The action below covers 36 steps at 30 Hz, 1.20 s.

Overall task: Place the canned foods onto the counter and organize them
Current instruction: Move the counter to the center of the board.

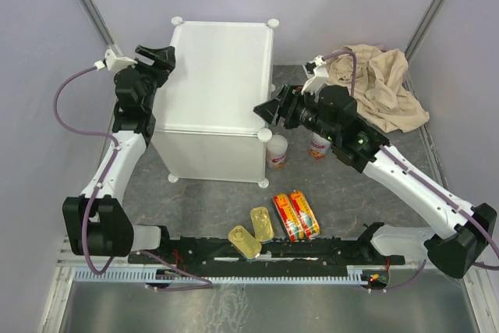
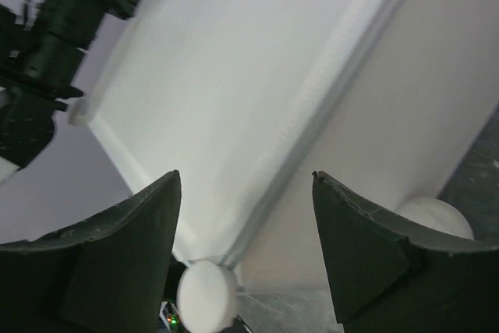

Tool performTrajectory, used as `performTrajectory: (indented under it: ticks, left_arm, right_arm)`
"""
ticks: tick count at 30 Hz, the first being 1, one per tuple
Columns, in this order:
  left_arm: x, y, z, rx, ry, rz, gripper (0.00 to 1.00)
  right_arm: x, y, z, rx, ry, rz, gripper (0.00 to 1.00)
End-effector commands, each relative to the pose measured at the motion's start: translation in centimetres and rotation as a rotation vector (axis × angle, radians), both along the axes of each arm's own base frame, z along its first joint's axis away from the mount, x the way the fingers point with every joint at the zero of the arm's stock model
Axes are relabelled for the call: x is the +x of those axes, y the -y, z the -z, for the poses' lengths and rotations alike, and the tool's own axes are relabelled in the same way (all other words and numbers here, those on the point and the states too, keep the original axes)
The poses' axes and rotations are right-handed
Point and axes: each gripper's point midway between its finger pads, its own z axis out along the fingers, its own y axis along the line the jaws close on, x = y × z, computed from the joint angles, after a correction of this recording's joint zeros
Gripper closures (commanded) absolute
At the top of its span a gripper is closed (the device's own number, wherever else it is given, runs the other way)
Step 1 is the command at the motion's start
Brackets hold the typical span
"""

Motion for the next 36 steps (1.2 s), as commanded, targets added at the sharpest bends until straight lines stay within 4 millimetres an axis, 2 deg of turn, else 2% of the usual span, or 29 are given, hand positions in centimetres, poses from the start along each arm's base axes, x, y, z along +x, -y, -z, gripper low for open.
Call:
performTrajectory:
  ticks: [1, 5, 9, 16, 22, 26, 30, 36]
  left_arm:
    - [-1.8, -1.7, 8.0, -0.020, -0.294, -0.063, 0.13]
    - [-2.4, -3.3, 7.1, -0.024, -0.277, -0.110, 0.11]
    - [-2.7, -3.6, 6.6, -0.021, -0.263, -0.112, 0.11]
    - [-2.7, -3.5, 6.9, -0.017, -0.265, -0.103, 0.10]
    - [-2.2, -3.5, 6.5, -0.030, -0.254, -0.081, 0.06]
    - [-2.1, -3.8, 5.3, -0.033, -0.223, -0.086, 0.05]
    - [-1.8, -3.9, 3.6, -0.022, -0.192, -0.087, 0.04]
    - [-1.9, -4.0, 2.1, -0.019, -0.160, -0.094, 0.03]
  right_arm:
    - [0.6, 4.2, 5.0, -0.211, -0.082, 0.135, 0.24]
    - [1.4, 7.0, 5.1, -0.253, -0.090, 0.231, 0.21]
    - [2.8, 10.2, 5.8, -0.292, -0.121, 0.345, 0.19]
    - [5.7, 15.2, 8.3, -0.322, -0.203, 0.508, 0.15]
    - [7.5, 18.5, 10.9, -0.401, -0.261, 0.610, 0.07]
    - [8.6, 20.2, 12.7, -0.459, -0.307, 0.663, 0.01]
    - [9.2, 21.5, 14.3, -0.501, -0.339, 0.705, 0.01]
    - [9.3, 22.1, 15.5, -0.533, -0.348, 0.697, 0.00]
